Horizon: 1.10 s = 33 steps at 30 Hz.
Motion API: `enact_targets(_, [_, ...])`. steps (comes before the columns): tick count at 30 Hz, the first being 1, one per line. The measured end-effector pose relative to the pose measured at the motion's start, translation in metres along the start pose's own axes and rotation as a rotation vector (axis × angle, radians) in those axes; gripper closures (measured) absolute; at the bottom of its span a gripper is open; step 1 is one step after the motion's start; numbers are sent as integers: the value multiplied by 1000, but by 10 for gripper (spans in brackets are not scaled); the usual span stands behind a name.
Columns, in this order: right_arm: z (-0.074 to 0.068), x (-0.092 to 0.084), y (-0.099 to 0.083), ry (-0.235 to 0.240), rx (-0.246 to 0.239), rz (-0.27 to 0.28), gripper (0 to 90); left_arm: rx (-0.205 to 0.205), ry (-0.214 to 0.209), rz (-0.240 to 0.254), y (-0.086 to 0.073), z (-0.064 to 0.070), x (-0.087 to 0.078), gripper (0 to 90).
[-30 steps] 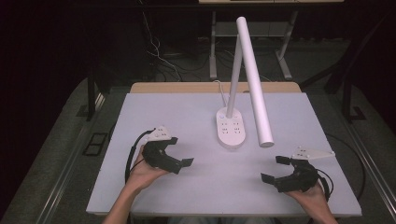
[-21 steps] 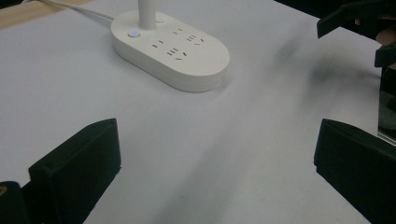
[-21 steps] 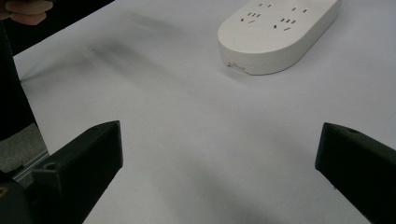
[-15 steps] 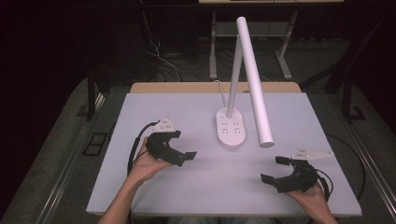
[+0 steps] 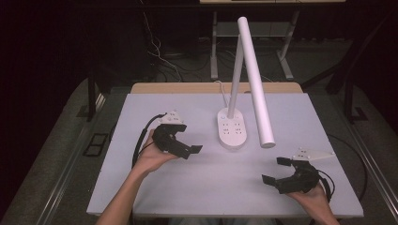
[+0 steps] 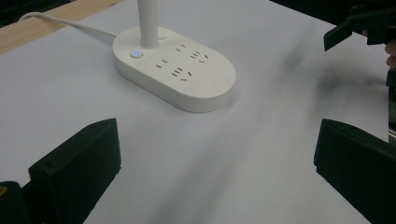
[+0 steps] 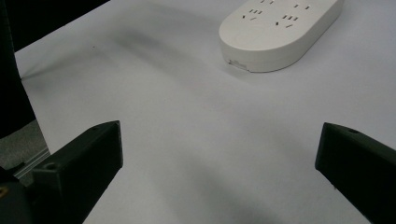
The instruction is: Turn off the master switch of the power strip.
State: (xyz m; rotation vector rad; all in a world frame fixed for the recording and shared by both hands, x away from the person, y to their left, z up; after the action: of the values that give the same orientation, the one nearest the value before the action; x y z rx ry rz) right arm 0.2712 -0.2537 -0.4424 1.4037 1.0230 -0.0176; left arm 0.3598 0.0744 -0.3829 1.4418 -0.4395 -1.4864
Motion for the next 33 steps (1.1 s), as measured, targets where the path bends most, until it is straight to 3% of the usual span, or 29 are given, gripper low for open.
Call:
enact_targets(9, [-1,-1,-1,3,11,-8,1,8,0,-13,12,-5,6,0])
enact_targets(25, [-1,0,-1,1,-1,-6,1,47,-19,-84,32,-17,22,0])
enact_targets(33, [0,0,-1,1,-1,-6,1,34,-20,-77,43,-24,36,0])
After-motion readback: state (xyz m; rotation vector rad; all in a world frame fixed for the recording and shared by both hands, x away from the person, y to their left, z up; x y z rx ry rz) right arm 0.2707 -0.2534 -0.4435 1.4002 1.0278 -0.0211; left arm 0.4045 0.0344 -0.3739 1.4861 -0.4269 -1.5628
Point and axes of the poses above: each handheld gripper's, and its own axes: x roughly forward along the jaws, y roughly out of its top, z roughly to its right, the point moved 5 cm from there along x, roughly forward along the jaws, and after that the axes turned 11 degrees about -y, right-handed, at the moved point
